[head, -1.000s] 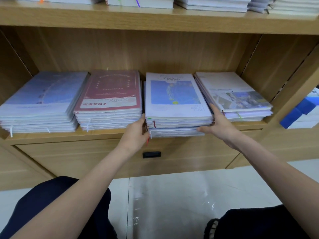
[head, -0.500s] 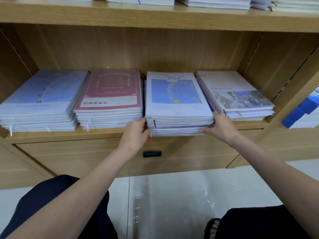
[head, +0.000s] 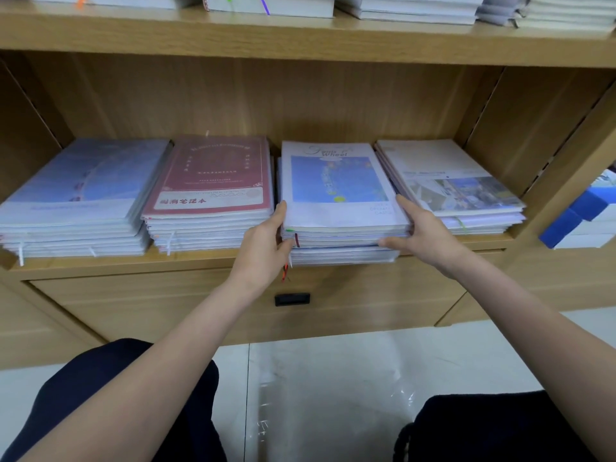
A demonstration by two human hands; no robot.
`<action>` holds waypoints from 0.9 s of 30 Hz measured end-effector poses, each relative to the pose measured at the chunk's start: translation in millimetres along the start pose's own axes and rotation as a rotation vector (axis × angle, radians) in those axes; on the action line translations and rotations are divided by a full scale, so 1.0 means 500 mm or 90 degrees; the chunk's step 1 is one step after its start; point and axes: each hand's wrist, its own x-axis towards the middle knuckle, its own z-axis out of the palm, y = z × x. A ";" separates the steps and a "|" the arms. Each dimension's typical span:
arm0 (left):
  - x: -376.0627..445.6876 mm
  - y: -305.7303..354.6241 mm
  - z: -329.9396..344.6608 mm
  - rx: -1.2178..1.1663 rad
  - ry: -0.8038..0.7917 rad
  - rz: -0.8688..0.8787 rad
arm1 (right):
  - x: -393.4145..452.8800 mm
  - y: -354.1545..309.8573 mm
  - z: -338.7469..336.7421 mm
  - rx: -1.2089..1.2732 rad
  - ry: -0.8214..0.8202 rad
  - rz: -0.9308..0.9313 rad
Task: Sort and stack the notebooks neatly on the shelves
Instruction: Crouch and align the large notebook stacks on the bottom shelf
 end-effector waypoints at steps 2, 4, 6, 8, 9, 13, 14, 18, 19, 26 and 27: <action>0.006 -0.011 0.001 -0.039 -0.018 -0.007 | 0.001 0.004 0.000 0.028 0.010 -0.008; 0.007 -0.024 -0.001 -0.070 -0.055 -0.034 | -0.002 0.013 0.005 0.047 -0.003 -0.032; 0.002 -0.039 0.005 -0.070 -0.103 -0.065 | -0.008 0.024 0.018 -0.051 -0.027 -0.086; -0.012 -0.048 0.015 -0.091 -0.124 -0.071 | -0.013 0.036 0.031 -0.156 0.000 -0.128; -0.018 -0.050 0.020 -0.104 -0.123 -0.068 | -0.016 0.039 0.035 -0.176 0.023 -0.132; -0.037 -0.055 0.033 -0.080 -0.117 -0.044 | -0.028 0.046 0.063 -0.198 0.062 -0.125; -0.041 -0.055 0.037 -0.084 -0.111 -0.054 | -0.030 0.048 0.073 -0.210 0.076 -0.118; -0.045 -0.042 0.054 -0.111 -0.060 -0.115 | -0.025 0.048 0.092 -0.243 0.128 -0.122; -0.041 -0.040 0.054 -0.116 -0.042 -0.118 | -0.022 0.046 0.092 -0.245 0.131 -0.120; -0.032 -0.034 0.050 -0.115 -0.019 -0.109 | -0.007 0.042 0.081 -0.275 0.103 -0.117; -0.033 -0.034 0.043 -0.105 -0.040 -0.104 | -0.007 0.044 0.079 -0.276 0.096 -0.123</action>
